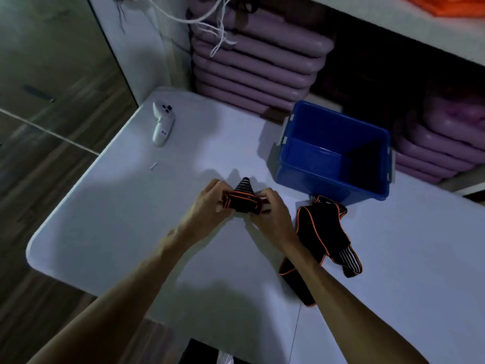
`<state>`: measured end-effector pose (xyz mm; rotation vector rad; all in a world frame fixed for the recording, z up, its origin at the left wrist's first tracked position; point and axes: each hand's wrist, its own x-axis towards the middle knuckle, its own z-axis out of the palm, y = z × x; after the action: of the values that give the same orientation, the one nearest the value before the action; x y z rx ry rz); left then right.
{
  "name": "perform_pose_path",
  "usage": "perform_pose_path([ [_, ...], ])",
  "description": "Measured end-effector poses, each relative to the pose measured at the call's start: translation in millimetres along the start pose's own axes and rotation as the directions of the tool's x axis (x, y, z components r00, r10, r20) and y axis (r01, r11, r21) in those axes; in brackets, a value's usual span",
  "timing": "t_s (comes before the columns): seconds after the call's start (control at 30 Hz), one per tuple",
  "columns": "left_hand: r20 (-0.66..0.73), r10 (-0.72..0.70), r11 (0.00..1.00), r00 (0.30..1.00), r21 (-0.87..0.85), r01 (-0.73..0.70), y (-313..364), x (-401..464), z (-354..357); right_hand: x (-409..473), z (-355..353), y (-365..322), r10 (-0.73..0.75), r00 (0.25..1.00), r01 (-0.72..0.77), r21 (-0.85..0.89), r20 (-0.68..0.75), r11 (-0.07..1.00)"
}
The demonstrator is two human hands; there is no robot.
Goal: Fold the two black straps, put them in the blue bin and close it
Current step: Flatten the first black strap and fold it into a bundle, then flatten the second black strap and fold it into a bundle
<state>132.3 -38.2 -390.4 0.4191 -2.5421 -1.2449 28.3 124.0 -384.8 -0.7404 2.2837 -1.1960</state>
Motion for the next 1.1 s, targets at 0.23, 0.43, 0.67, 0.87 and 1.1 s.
perform_pose_path([
  [0.23,0.084,0.222,0.965,0.971,0.121,-0.231,29,54,74,-7,-55,39,-0.081,0.982,0.035,-0.262,-0.168,0.964],
  [0.43,0.14,0.224,0.95,0.965,0.189,-0.248,20,73,88,-4,-54,46,-0.208,0.94,-0.007,-0.626,-0.269,0.78],
  [0.67,0.08,0.113,0.984,0.99,0.133,-0.123,28,45,82,-35,-52,43,-0.143,0.933,-0.048,-0.508,-0.33,0.86],
  [0.87,-0.044,0.184,0.968,0.982,0.182,-0.173,35,-29,93,-90,-86,65,-0.02,0.843,-0.211,-0.365,-0.537,0.907],
  [1.1,0.235,0.17,0.982,0.957,0.042,-0.184,80,-84,144,-140,-132,109,0.32,0.832,-0.375,-0.034,-0.454,0.926],
])
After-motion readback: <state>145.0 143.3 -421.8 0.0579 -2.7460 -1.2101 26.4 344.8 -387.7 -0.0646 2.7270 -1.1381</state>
